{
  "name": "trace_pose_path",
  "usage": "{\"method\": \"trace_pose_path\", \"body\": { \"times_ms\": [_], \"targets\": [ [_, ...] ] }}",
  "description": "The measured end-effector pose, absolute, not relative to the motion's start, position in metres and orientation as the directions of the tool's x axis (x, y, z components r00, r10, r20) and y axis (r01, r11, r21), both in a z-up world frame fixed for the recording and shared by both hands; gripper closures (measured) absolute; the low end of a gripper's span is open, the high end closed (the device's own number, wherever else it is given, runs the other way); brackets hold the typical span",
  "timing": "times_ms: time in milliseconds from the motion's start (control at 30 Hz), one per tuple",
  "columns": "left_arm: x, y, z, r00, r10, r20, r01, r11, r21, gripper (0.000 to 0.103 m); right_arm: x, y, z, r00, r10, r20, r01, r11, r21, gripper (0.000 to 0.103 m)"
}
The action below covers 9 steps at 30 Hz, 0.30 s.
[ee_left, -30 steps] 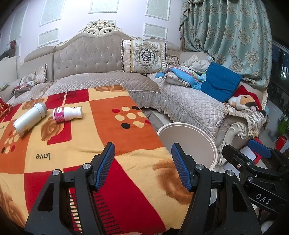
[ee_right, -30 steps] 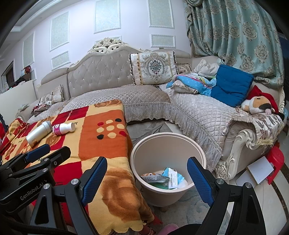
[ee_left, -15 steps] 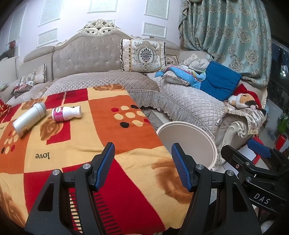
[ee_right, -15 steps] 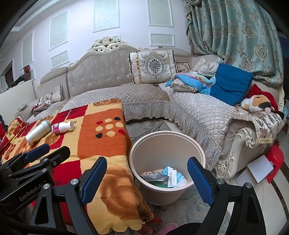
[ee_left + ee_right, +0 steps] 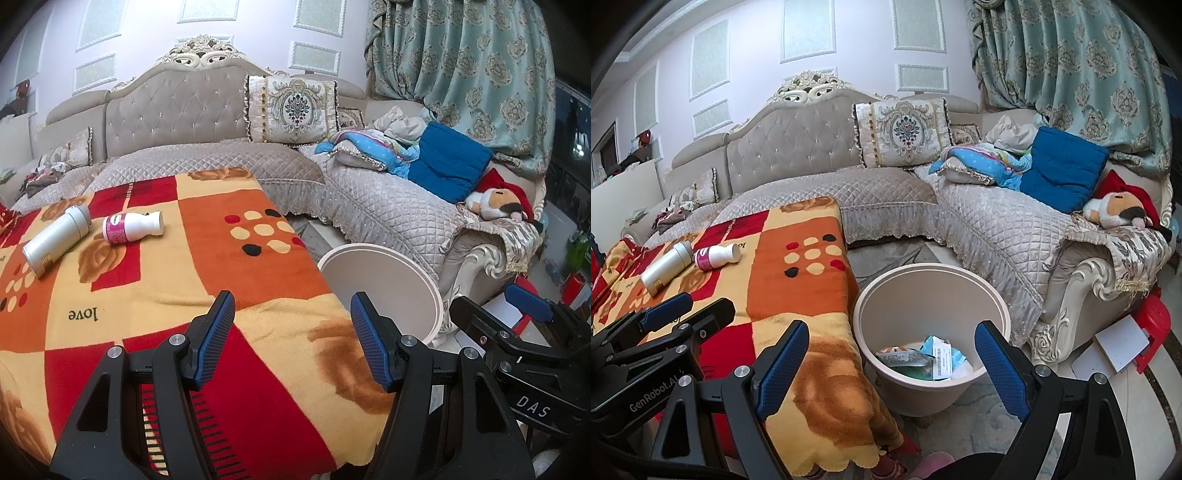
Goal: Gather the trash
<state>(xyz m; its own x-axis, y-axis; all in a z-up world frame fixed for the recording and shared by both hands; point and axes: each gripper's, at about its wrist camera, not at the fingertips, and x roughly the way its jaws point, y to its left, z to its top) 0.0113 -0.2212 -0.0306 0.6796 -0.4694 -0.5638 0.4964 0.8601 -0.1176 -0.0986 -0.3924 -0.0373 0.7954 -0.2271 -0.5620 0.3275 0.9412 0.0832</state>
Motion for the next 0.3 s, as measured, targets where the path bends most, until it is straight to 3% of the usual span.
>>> {"method": "trace_pose_path", "body": {
  "times_ms": [300],
  "targets": [
    [0.0122,-0.2212,-0.0331,0.682,-0.469,-0.561,0.501,0.858,-0.108,0.039,-0.0928,-0.3906,-0.04,0.784,-0.222,-0.579,0.323,0.943,0.075,0.013]
  ]
}}
